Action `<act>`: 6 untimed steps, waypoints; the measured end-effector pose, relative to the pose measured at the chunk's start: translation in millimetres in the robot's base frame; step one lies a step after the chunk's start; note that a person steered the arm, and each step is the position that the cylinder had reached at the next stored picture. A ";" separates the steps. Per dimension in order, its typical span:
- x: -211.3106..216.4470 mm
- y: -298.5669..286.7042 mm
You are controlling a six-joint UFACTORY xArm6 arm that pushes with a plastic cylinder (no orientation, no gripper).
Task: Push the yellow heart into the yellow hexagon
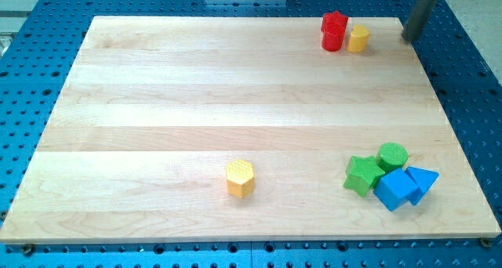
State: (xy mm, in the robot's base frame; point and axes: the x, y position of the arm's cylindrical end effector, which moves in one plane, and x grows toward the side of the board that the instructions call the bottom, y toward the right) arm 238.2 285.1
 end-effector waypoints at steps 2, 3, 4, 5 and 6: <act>42.4 -109.4; 80.8 -116.0; 81.0 -138.5; 59.9 -160.8; 48.1 -204.4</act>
State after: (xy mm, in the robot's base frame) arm 286.3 80.7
